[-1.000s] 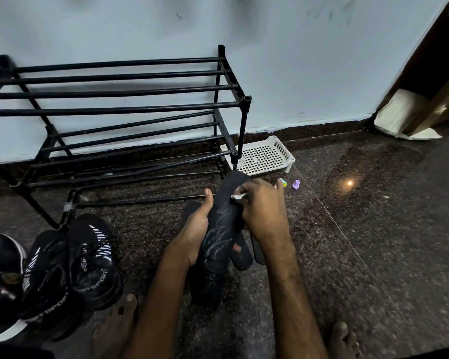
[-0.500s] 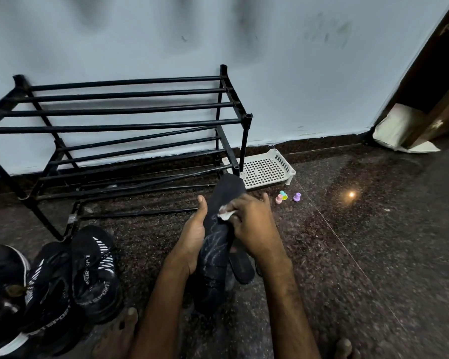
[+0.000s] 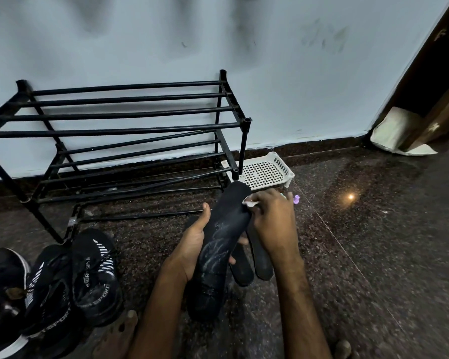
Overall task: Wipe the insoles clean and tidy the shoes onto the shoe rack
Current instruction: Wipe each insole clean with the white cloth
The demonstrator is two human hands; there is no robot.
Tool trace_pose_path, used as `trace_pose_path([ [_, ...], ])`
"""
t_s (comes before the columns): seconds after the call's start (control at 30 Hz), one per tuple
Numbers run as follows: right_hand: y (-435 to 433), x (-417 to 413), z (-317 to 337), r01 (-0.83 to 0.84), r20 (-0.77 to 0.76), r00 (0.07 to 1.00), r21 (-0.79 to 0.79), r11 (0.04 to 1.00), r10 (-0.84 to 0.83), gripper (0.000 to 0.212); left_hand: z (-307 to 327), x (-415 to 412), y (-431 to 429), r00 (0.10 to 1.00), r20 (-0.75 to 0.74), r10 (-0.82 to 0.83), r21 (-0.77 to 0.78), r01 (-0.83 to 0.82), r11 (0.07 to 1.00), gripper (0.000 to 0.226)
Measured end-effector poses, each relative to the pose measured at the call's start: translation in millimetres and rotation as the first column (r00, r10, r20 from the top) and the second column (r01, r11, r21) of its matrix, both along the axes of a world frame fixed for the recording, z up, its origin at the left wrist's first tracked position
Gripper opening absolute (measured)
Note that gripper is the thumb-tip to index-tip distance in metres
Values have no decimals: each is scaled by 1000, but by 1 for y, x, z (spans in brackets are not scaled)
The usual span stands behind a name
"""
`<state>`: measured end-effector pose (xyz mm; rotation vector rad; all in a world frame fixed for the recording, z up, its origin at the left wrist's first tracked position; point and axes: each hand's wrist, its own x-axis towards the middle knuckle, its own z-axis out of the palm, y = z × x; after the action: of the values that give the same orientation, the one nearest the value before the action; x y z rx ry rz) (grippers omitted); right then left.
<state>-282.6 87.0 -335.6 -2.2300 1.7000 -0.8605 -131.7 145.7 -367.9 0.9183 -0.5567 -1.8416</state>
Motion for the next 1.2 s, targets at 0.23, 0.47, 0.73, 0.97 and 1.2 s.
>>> trace_pose_path([
  [0.23,-4,-1,-9,-271,108,959,91,958,261,25,0,3,0,998,-63,9,-12,-10,1000,76],
  [0.47,-11,-6,-15,3,149,989,-154,988,20,27,-2,1,-1,997,31,-74,-17,74,997,79],
  [0.73,-10,1,-19,-148,59,987,16,989,147,23,-1,4,0,1000,-19,-25,-22,25,999,77],
  [0.97,-8,1,-10,-296,108,953,157,942,281,27,1,2,-2,997,-58,44,-4,-44,999,76],
  [1.2,-11,10,-2,-13,100,995,-126,992,26,26,4,2,-2,998,-58,16,-4,-16,1000,82],
])
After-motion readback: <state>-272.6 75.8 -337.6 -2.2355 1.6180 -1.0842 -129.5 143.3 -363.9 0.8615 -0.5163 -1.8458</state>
